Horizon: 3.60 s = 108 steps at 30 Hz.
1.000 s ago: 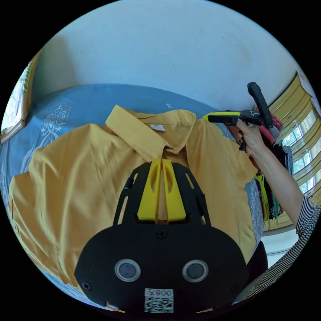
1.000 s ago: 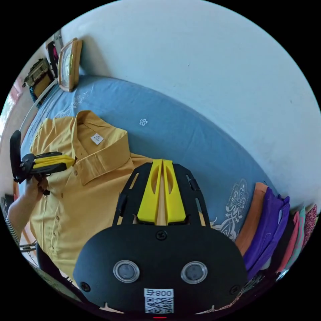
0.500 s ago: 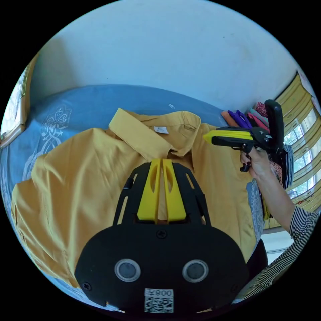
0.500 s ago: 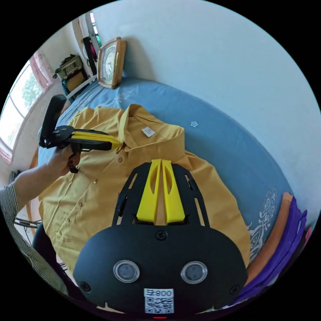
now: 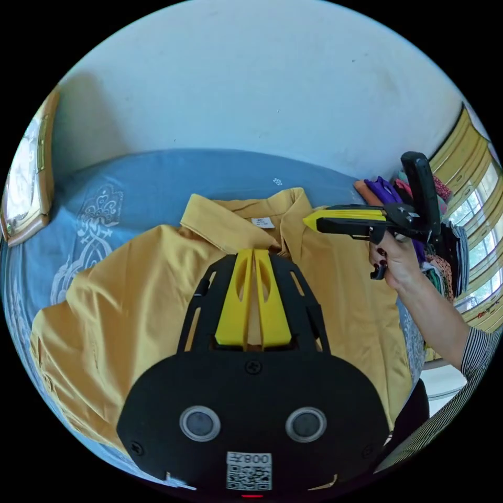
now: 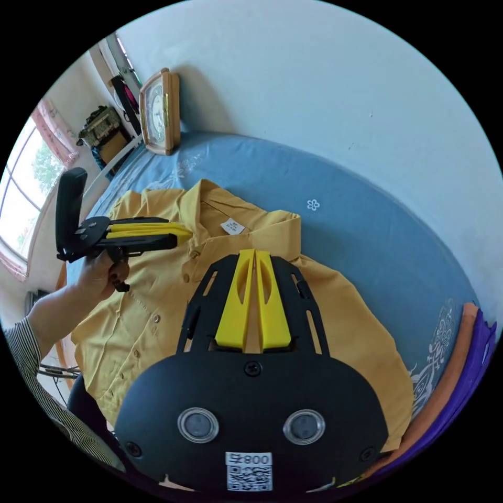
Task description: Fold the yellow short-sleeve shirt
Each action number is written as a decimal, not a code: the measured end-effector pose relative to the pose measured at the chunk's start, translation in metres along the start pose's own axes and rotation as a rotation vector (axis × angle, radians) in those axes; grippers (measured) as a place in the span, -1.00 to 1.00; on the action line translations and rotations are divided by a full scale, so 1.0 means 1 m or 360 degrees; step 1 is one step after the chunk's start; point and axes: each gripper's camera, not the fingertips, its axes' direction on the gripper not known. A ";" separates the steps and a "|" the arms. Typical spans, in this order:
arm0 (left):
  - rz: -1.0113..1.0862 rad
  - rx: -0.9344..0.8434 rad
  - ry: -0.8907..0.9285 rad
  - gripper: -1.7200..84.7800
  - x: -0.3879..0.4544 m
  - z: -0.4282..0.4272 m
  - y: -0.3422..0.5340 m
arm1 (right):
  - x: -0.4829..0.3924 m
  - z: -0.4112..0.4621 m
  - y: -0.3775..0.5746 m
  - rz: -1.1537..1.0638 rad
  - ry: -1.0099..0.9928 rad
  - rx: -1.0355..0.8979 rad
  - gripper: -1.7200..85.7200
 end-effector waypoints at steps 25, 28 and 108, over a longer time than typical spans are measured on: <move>-0.0207 -0.0105 -0.0203 -0.95 -0.051 -0.038 0.132 | -0.004 -0.041 0.116 0.0312 -0.0025 -0.0098 -0.96; -0.0121 -0.0065 -0.0190 -0.95 -0.037 -0.043 0.149 | -0.016 -0.067 0.127 0.0338 0.0011 0.0039 -0.96; -0.0075 -0.0386 -0.0135 -0.96 0.120 -0.112 0.390 | -0.225 -0.041 0.375 0.0138 -0.0137 -0.0187 -0.96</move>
